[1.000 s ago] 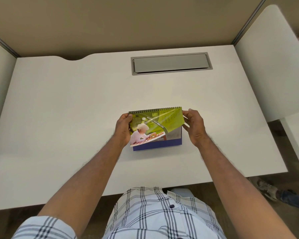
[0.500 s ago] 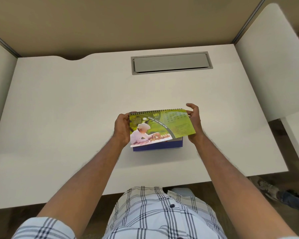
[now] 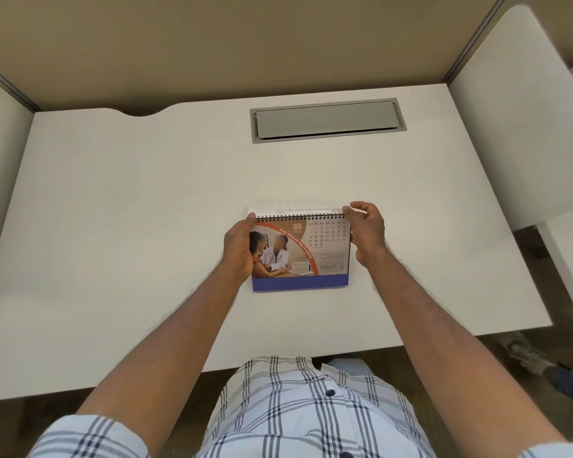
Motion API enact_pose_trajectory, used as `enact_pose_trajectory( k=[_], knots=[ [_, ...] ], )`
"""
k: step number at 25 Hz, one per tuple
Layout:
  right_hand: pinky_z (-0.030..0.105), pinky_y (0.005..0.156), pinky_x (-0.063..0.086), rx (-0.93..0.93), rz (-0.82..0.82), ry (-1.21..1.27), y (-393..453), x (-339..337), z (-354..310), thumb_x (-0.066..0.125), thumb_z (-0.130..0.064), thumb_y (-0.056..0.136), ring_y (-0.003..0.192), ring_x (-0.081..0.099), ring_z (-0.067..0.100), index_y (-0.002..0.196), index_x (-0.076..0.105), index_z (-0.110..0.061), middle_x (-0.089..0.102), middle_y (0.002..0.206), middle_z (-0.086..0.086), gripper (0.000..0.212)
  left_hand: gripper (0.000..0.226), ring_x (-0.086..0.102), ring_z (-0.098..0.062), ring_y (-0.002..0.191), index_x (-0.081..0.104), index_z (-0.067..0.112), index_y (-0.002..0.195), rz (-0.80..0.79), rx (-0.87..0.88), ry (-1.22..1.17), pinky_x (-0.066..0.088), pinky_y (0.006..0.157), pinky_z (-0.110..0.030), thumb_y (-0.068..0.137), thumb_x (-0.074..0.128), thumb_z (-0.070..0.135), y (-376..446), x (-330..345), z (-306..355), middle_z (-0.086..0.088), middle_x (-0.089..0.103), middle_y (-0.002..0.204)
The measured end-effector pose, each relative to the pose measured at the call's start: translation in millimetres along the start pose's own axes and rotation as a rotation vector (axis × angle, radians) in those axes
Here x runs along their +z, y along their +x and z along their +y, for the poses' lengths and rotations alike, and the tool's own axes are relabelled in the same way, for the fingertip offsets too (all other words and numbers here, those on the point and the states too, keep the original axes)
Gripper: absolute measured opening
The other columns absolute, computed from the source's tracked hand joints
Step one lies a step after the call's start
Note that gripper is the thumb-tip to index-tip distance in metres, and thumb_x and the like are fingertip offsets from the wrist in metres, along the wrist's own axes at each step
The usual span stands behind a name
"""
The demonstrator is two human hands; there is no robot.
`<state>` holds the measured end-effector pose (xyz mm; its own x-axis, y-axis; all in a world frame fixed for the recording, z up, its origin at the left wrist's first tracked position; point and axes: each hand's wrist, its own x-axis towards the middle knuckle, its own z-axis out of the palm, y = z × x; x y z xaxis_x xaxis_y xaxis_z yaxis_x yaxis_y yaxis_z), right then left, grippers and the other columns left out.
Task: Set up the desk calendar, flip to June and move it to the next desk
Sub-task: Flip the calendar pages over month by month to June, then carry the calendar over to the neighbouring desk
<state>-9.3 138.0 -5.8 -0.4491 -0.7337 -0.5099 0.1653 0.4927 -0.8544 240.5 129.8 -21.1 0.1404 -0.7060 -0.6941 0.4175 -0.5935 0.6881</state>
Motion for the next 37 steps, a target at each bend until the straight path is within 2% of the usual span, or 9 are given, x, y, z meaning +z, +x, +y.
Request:
enact_pose_trajectory(
  k=[3, 5, 13, 16, 21, 25, 29, 32, 37],
  knots=[
    [0.033, 0.069, 0.055, 0.008, -0.069, 0.030, -2, -3, 3, 0.068, -0.024, 0.094, 0.082, 0.068, 0.015, 0.107, 0.069, -0.018, 0.070, 0.096, 0.002, 0.014, 0.030, 0.068, -0.016, 0.068, 0.063, 0.019, 0.108, 0.061, 0.028, 0.018, 0.054, 0.055, -0.028, 0.088, 0.075, 0.037, 2, 0, 0, -0.003, 0.073, 0.079],
    [0.034, 0.074, 0.055, 0.031, -0.100, 0.038, -3, -5, 5, 0.066, -0.018, 0.092, 0.083, 0.068, 0.016, 0.101, 0.071, -0.017, 0.072, 0.092, 0.001, 0.011, 0.036, 0.067, -0.013, 0.062, 0.061, 0.023, 0.119, 0.046, 0.045, 0.003, 0.053, 0.056, -0.030, 0.089, 0.075, 0.037, 1, -1, 0, 0.003, 0.074, 0.071],
    [0.044, 0.094, 0.056, 0.053, -0.145, 0.026, 0, -13, 10, 0.057, -0.003, 0.098, 0.094, 0.069, 0.023, 0.109, 0.066, -0.007, 0.074, 0.101, 0.011, 0.014, 0.013, 0.069, -0.010, 0.066, 0.063, 0.014, 0.091, 0.000, 0.099, 0.020, 0.056, 0.055, -0.024, 0.093, 0.072, 0.023, 1, -9, 0, -0.004, 0.071, 0.083],
    [0.041, 0.089, 0.056, 0.016, -0.150, 0.033, -1, -11, 6, 0.057, -0.003, 0.100, 0.095, 0.068, 0.022, 0.108, 0.067, -0.012, 0.073, 0.104, 0.010, 0.015, 0.015, 0.069, -0.008, 0.065, 0.060, 0.012, 0.085, -0.027, 0.100, 0.013, 0.056, 0.055, -0.023, 0.095, 0.068, 0.021, 0, -12, 3, -0.006, 0.070, 0.084],
    [0.019, 0.064, 0.056, -0.065, -0.073, 0.061, -7, 2, -1, 0.059, -0.009, 0.102, 0.085, 0.068, 0.011, 0.105, 0.072, -0.021, 0.074, 0.100, 0.001, 0.018, 0.018, 0.069, -0.009, 0.061, 0.060, 0.011, 0.081, 0.009, 0.179, -0.037, 0.055, 0.052, -0.022, 0.093, 0.071, 0.018, -2, -4, 15, -0.001, 0.072, 0.072],
    [0.021, 0.069, 0.056, -0.121, -0.045, 0.129, -9, 12, -6, 0.062, -0.008, 0.100, 0.085, 0.069, 0.010, 0.111, 0.074, -0.014, 0.076, 0.099, -0.002, 0.018, 0.019, 0.069, -0.007, 0.061, 0.061, 0.012, 0.079, 0.018, 0.251, -0.078, 0.054, 0.052, -0.021, 0.092, 0.073, 0.018, 0, -3, 30, 0.004, 0.072, 0.066],
    [0.017, 0.074, 0.054, -0.211, -0.013, 0.138, -14, 21, -5, 0.063, -0.007, 0.098, 0.086, 0.070, 0.002, 0.105, 0.076, -0.021, 0.078, 0.097, -0.008, 0.020, 0.015, 0.069, -0.006, 0.066, 0.066, 0.014, 0.079, 0.040, 0.310, -0.070, 0.056, 0.061, -0.022, 0.091, 0.074, 0.017, 4, -6, 37, 0.006, 0.074, 0.072],
    [0.015, 0.074, 0.051, -0.232, 0.045, 0.120, -20, 24, 2, 0.063, -0.009, 0.097, 0.081, 0.065, -0.002, 0.103, 0.077, -0.028, 0.075, 0.093, -0.010, 0.023, 0.003, 0.072, -0.005, 0.075, 0.073, 0.015, 0.088, 0.045, 0.336, -0.065, 0.057, 0.066, -0.023, 0.090, 0.075, 0.016, 4, -13, 33, 0.009, 0.076, 0.078],
    [0.011, 0.074, 0.049, -0.213, 0.068, 0.104, -31, 24, 11, 0.064, -0.017, 0.099, 0.085, 0.063, -0.004, 0.102, 0.076, -0.035, 0.074, 0.100, -0.009, 0.023, 0.017, 0.073, -0.003, 0.083, 0.077, 0.020, 0.107, 0.032, 0.364, 0.003, 0.057, 0.073, -0.019, 0.090, 0.075, 0.018, 0, -25, 18, 0.008, 0.079, 0.092]
  ],
)
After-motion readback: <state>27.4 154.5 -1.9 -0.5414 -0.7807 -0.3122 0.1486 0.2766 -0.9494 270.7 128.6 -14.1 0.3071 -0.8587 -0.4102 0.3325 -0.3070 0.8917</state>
